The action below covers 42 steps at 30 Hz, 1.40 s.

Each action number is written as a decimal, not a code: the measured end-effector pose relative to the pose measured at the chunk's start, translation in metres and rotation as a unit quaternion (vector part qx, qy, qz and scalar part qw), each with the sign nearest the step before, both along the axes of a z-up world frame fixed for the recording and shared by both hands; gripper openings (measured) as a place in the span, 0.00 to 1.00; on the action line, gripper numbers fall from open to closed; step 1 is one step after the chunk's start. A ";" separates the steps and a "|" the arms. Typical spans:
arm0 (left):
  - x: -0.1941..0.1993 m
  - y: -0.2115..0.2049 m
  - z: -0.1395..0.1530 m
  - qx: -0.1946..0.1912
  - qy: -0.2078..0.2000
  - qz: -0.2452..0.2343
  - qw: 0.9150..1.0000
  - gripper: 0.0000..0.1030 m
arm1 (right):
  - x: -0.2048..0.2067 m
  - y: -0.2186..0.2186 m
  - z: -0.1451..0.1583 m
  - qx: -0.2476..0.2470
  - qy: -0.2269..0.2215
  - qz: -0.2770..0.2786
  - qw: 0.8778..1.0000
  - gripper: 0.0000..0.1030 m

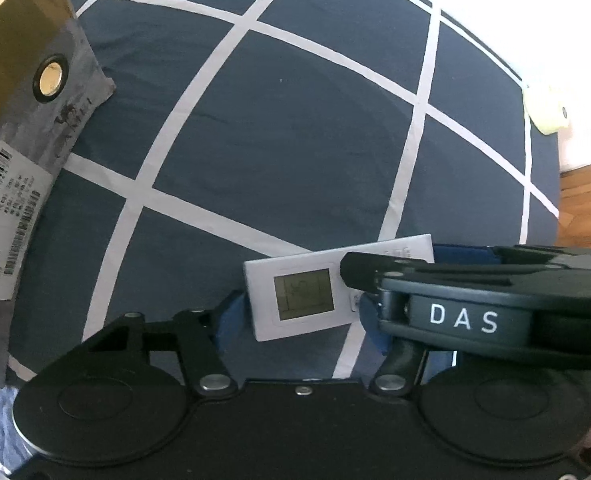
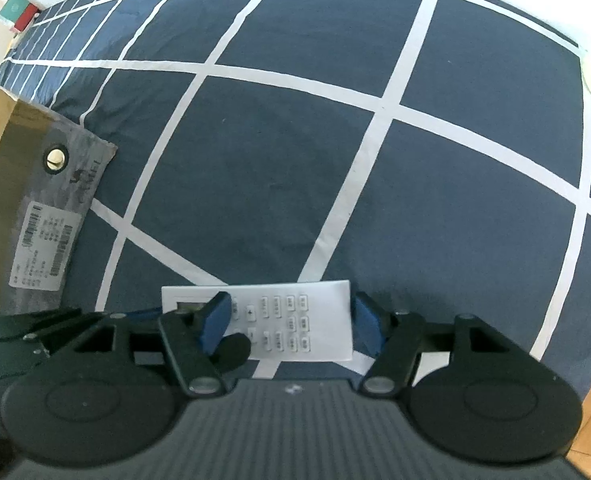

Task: Organize objects
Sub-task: 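Lift the white display remote toward the cardboard box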

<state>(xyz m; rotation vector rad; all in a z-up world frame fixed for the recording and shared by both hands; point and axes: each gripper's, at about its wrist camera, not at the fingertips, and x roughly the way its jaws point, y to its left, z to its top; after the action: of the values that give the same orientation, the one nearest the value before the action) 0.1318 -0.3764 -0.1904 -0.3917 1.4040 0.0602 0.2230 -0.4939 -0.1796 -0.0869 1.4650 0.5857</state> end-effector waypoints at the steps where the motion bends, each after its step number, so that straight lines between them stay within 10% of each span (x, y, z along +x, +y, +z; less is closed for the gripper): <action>1: 0.000 0.001 0.001 0.001 0.000 -0.001 1.000 0.59 | -0.002 -0.001 0.001 0.000 0.001 -0.002 1.000 0.63; 42: -0.102 0.071 0.124 0.051 -0.078 -0.106 0.990 0.59 | -0.148 0.046 0.118 0.059 -0.070 -0.112 0.990 0.63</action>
<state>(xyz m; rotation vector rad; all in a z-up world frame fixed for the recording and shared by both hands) 0.0301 -0.3056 -0.0662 -0.1560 1.2756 -0.0706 0.0753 -0.4478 -0.0612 0.1260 1.2815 0.4716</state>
